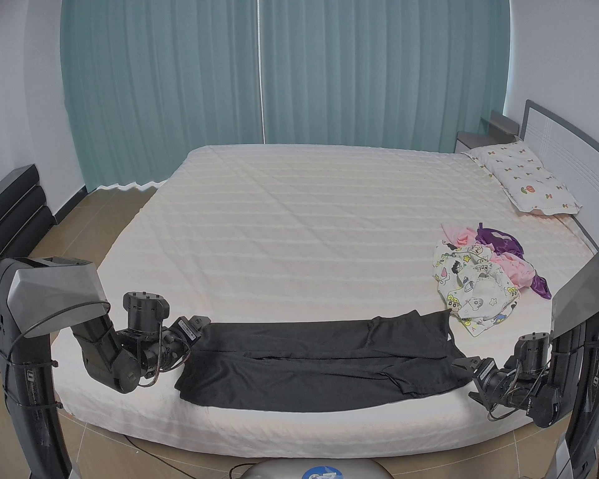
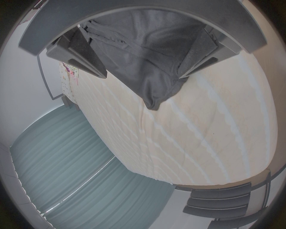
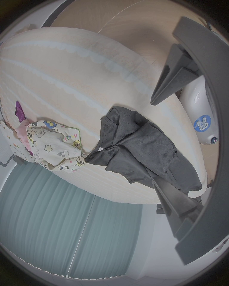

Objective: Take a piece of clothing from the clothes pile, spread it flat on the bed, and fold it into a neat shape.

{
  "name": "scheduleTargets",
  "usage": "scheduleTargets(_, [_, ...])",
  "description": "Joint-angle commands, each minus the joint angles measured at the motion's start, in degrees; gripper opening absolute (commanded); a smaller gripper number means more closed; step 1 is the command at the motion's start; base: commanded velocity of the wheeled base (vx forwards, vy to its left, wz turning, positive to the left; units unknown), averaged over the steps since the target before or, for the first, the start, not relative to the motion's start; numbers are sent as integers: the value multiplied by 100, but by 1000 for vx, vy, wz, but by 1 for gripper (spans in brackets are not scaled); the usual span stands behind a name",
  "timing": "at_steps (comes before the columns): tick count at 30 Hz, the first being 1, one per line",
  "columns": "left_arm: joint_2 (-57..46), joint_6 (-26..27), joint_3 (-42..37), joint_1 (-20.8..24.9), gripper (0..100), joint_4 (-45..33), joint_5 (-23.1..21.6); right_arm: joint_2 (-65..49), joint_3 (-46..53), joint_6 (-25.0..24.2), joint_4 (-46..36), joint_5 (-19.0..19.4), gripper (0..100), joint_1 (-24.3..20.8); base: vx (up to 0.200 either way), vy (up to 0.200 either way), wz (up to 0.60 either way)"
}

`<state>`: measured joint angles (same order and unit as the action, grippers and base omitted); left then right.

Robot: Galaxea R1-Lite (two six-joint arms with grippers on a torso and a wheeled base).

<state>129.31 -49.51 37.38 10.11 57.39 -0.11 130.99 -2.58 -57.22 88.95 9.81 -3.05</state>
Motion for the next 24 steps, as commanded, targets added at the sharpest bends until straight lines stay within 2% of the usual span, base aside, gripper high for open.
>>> scheduleTargets(1, [16,328,701,-184,100,-598,-7,6,4,1,105,3,100,-3,0,0,0])
scheduleTargets(3, [77,451,1061,-255,100,-905,-24,14,4,1,105,12,100,-3,0,0,0])
scheduleTargets(5, [411,600,1773,-290,100,-1345,-77,14,12,1,105,12,100,-3,0,0,0])
scheduleTargets(10, [1035,908,2810,-255,100,-1899,-86,14,21,9,105,3,100,-3,0,0,0])
scheduleTargets(24, [1237,996,2977,-211,100,-2048,-33,102,4,27,105,3,100,-3,0,0,0])
